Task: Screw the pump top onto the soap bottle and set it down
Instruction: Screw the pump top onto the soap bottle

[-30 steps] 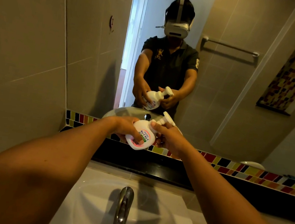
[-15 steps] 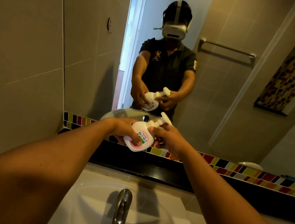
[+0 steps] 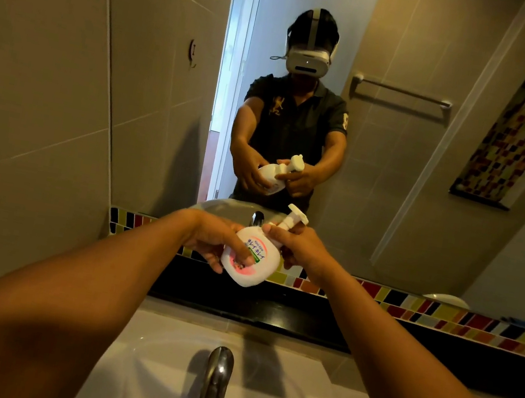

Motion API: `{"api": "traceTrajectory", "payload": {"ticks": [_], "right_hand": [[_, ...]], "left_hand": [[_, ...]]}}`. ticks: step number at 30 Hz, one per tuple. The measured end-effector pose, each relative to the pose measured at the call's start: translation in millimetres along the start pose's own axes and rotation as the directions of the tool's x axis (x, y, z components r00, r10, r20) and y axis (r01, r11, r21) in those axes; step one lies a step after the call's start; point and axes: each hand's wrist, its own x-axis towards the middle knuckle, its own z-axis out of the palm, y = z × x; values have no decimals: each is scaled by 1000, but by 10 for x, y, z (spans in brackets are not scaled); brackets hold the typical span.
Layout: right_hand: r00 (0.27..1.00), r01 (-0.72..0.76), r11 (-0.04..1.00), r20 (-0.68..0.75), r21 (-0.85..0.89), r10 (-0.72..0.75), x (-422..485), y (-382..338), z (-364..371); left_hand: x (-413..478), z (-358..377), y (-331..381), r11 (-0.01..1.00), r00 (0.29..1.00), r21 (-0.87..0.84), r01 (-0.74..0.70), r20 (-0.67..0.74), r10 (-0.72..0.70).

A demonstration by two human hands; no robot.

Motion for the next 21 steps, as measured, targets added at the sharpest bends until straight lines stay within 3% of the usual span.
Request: {"api": "traceTrajectory", "payload": {"ticks": [8,12,18,21], "right_hand": [[989,82,991,-114,-103,-94,65,-17,40],[976,62,984,-194,-170,-95,122,11,29],[948,34,994,-311,-101,-64,151,106,4],[944,31,994,-324,-103,-63,121,129,-8]], "left_hand": [[103,115,17,994,987,36,-101,-123,105],[182,190,-2,968,939,173,-183,-262,224],[277,326,-14,931,865,274,-241,-374,334],[277,318,2,944,898,244,-224,-324,297]]}}
